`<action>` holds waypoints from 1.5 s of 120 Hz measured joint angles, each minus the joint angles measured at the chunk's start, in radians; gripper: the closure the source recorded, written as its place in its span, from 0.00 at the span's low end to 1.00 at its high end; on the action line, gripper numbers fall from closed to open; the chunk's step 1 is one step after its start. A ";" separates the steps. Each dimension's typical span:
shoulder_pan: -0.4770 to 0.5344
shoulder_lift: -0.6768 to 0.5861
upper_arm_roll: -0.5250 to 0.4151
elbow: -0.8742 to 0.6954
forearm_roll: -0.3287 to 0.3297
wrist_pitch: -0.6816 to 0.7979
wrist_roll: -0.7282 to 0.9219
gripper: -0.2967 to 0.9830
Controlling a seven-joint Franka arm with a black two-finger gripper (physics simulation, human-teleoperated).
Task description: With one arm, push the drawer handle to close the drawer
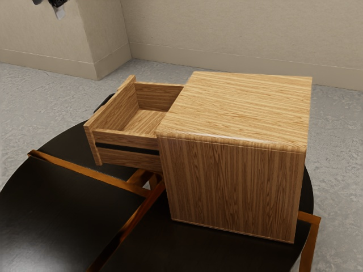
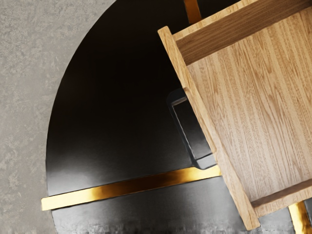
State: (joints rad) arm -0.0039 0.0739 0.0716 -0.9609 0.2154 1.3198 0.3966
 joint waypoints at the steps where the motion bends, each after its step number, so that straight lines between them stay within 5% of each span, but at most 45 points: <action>1: -0.001 0.000 0.000 0.001 0.007 0.000 0.012 0.23; 10: -0.003 -0.001 0.004 -0.021 0.039 -0.004 0.119 0.23; 25: 0.151 -0.036 0.001 -0.284 -0.027 0.032 0.285 0.26; 40: 0.326 -0.075 0.002 -0.567 -0.077 0.197 0.442 0.46; 67: 0.591 -0.015 0.002 -0.675 -0.111 0.473 0.702 0.74; 91: 0.273 0.072 -0.023 -0.665 -0.185 0.686 0.922 0.81; 118: 0.302 0.095 -0.037 -0.666 -0.210 0.776 1.104 0.84; 180: 0.319 0.009 -0.110 -0.773 -0.264 0.700 1.338 0.85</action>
State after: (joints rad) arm 0.3155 0.0827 -0.0387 -1.7338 -0.0490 2.0196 1.7348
